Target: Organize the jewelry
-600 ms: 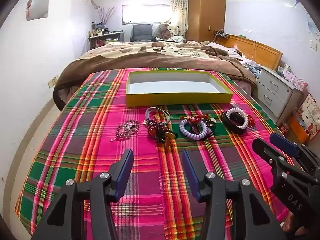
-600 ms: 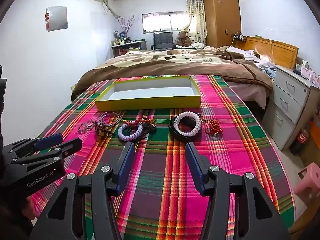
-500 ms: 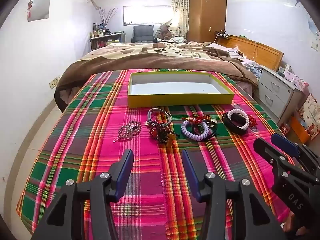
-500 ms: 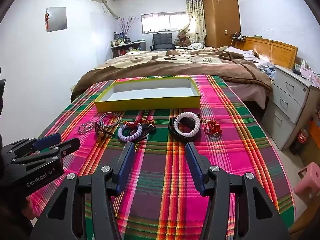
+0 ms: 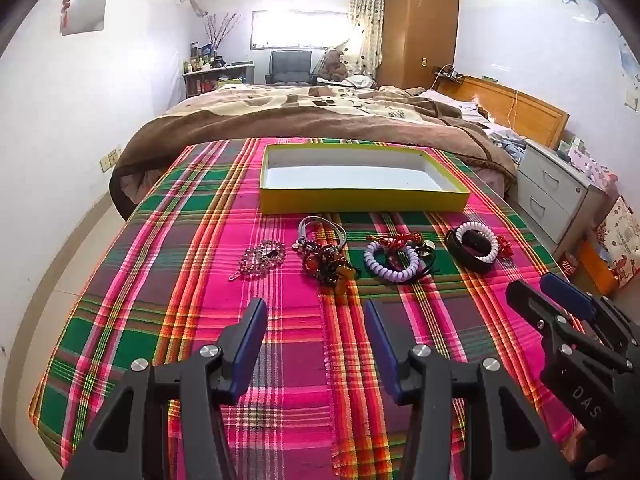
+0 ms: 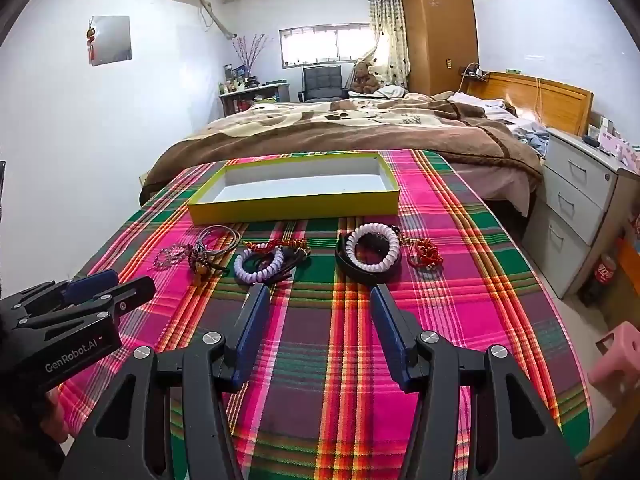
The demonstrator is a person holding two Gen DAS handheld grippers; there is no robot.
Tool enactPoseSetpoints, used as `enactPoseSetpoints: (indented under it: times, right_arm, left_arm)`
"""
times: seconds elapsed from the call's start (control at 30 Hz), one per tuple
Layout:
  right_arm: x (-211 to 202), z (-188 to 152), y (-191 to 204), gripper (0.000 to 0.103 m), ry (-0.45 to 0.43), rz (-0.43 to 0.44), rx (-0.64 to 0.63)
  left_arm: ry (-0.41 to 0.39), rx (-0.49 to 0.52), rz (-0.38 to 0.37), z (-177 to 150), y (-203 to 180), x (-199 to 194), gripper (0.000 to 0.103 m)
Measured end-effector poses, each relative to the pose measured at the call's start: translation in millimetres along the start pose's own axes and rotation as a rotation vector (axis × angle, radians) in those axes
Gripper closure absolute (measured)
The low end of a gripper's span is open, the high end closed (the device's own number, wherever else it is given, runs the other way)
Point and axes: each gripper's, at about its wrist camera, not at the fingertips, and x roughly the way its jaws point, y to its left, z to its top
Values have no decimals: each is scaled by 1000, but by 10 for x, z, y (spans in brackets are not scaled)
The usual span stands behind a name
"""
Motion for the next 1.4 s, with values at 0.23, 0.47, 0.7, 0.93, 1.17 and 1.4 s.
enactPoseSetpoints:
  times: [0.23,0.47,0.7,0.93,1.17,1.4]
  right_arm:
    - [-16,2,-12,50,-5,-6,7]
    - [-21,1,-22,50,-4,-9,12]
    - [-26,-1,-26,50,-5,-14,15]
    - [-25,-1,-31,50,-4,-15,13]
    - [-22,-1,-32,50,-3,-19,15]
    - [-19,-1,-37,50,-1,-19,15]
  left_arm:
    - [-9,2,16,-1,16,-53,53]
    - [-15,10,31,7,8,-84,53]
    - [-14,11,33,10,-3,-87,53]
    - [-13,9,33,9,0,-91,53]
    - [-13,7,34,4,14,-83,53]
    - [-12,4,35,4,25,-80,53]
